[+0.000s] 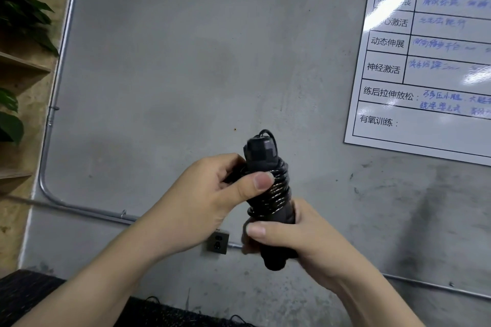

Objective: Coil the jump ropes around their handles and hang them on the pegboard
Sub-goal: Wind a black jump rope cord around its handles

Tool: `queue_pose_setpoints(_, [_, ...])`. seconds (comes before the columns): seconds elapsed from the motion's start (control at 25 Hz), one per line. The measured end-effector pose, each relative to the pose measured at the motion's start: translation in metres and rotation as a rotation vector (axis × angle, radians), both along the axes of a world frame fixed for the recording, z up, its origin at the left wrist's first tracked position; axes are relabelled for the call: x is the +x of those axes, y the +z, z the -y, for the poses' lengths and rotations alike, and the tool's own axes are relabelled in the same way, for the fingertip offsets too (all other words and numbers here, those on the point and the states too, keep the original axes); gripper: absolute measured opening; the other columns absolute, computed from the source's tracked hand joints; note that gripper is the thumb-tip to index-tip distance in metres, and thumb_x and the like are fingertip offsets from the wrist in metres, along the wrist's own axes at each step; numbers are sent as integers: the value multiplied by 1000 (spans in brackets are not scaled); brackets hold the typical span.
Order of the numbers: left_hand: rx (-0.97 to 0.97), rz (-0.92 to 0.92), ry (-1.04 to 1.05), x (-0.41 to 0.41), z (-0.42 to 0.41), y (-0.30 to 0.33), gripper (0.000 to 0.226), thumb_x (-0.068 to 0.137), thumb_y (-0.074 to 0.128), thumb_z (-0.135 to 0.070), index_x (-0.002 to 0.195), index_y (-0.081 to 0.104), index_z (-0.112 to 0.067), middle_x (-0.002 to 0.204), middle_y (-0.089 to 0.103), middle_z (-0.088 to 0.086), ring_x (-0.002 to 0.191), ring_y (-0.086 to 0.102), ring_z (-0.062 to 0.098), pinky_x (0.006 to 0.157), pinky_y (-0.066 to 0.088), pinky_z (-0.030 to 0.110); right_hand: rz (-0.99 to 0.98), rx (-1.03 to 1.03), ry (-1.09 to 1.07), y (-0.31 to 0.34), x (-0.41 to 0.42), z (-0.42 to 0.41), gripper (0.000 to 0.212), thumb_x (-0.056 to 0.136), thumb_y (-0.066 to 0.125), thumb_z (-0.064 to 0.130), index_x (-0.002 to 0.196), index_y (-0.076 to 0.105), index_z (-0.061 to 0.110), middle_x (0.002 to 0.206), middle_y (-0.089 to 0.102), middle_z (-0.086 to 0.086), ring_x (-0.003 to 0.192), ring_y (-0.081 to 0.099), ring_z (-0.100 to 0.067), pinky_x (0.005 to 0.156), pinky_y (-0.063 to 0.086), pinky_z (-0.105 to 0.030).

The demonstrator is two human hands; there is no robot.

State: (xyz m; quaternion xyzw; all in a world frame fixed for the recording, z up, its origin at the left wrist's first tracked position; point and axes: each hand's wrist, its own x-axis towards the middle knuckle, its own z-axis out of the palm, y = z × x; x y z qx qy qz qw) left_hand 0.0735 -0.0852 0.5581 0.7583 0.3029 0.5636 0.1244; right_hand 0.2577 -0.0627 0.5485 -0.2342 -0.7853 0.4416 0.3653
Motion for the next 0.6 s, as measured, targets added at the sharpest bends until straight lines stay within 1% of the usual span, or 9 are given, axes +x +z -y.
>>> queue_pose_setpoints(0.08, [-12, 8, -68, -2, -2, -1, 81, 71, 66, -84, 103, 72, -11, 96, 74, 14, 94, 70, 34, 86, 54, 55, -49, -122, 152, 0, 2, 3, 14, 68, 82, 22, 74, 71, 16, 73, 67, -17, 59, 67, -27, 62, 56, -33])
queue_pose_setpoints(0.12, [-23, 22, -94, -4, -4, -2, 79, 67, 66, -87, 99, 73, -16, 89, 75, 6, 85, 71, 25, 81, 56, 45, -39, -115, 167, -1, 1, 3, 12, 70, 81, 18, 71, 70, 14, 68, 66, -15, 52, 65, -25, 56, 54, -31])
queue_pose_setpoints(0.2, [-39, 29, -179, -10, -5, -2, 66, 60, 68, -89, 88, 75, -29, 72, 69, -12, 68, 64, -1, 69, 50, 16, -5, -39, 143, 0, -1, 8, 14, 74, 78, 9, 69, 65, 11, 58, 62, -11, 43, 59, -20, 50, 50, -25])
queue_pose_setpoints(0.24, [-52, 10, -205, -12, -6, -2, 63, 57, 68, -90, 83, 74, -33, 69, 65, -16, 66, 59, -5, 66, 46, 11, 0, -2, 141, 1, -1, 10, 14, 76, 75, 5, 71, 63, 11, 55, 61, -9, 41, 57, -18, 48, 48, -23])
queue_pose_setpoints(0.28, [-60, -19, -213, -15, -8, -3, 66, 55, 68, -91, 82, 73, -31, 71, 63, -16, 70, 58, -4, 68, 45, 13, 3, 22, 143, 3, 0, 11, 16, 77, 72, 3, 71, 62, 13, 53, 60, -7, 39, 56, -17, 48, 46, -22])
queue_pose_setpoints(0.32, [-65, -43, -212, -18, -11, -4, 74, 55, 69, -92, 83, 72, -24, 75, 62, -13, 75, 58, 2, 71, 46, 21, 14, 40, 143, 4, 1, 11, 21, 78, 71, 1, 69, 61, 17, 52, 59, -4, 39, 55, -16, 48, 46, -21])
queue_pose_setpoints(0.44, [-67, -79, -163, -23, -17, -11, 91, 55, 70, -92, 91, 68, -9, 82, 57, 10, 83, 53, 20, 75, 44, 48, 87, 96, 148, 7, 7, 6, 31, 78, 69, 1, 62, 63, 26, 51, 59, 4, 41, 55, -14, 48, 44, -22])
queue_pose_setpoints(0.52, [-58, -102, -119, -25, -17, -12, 104, 53, 71, -93, 94, 65, 2, 80, 54, 15, 78, 48, 26, 72, 41, 55, 126, 101, 194, 8, 11, 3, 27, 77, 71, 3, 63, 63, 25, 51, 59, 4, 41, 55, -13, 49, 43, -22])
queue_pose_setpoints(0.6, [-64, -82, -87, -29, -16, -11, 118, 51, 72, -93, 95, 58, 16, 80, 51, 14, 76, 42, 29, 69, 34, 50, 112, 47, 288, 6, 14, 1, 14, 74, 72, 7, 70, 61, 15, 52, 59, -2, 40, 55, -14, 48, 42, -20])
